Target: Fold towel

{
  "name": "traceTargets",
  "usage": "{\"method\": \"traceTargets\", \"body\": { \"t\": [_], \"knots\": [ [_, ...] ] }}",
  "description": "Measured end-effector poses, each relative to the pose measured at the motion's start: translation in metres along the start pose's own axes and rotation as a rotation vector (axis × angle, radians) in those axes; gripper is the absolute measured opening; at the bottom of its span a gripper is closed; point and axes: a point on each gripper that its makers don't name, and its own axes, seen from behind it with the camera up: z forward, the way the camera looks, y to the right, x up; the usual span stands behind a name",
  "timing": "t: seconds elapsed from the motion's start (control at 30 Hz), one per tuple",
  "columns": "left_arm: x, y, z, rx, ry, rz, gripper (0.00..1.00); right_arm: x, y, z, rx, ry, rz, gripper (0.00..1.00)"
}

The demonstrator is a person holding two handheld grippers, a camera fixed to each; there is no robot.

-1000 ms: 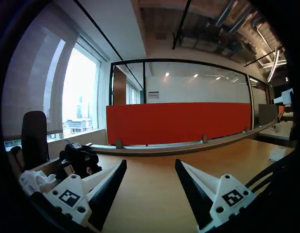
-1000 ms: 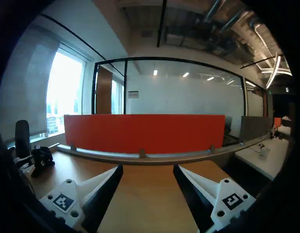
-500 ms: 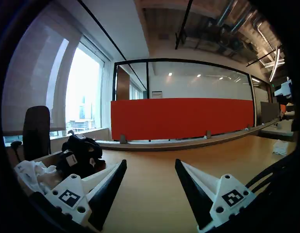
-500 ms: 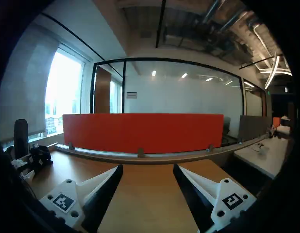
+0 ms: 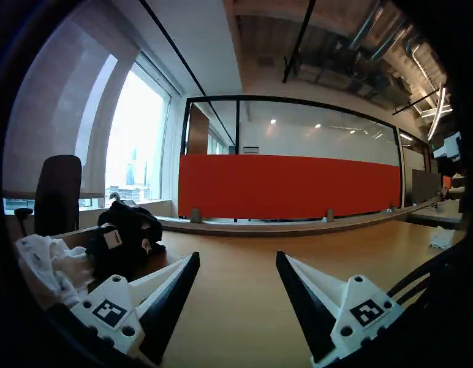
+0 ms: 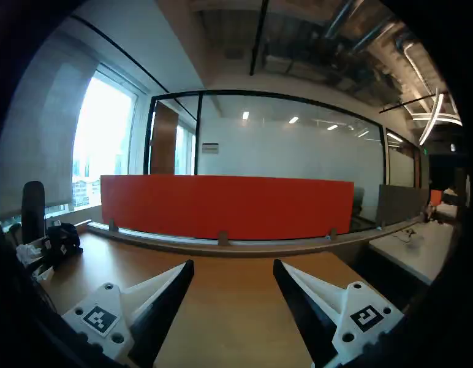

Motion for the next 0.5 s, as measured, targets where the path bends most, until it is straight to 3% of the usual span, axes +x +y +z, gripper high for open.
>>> {"method": "traceTargets", "body": {
  "t": [0.5],
  "knots": [
    [-0.016,0.004,0.004,-0.008,-0.053,0.035,0.92,-0.002,-0.003,-0.001,-0.005,-0.002,0.003,1.0]
  ]
}}
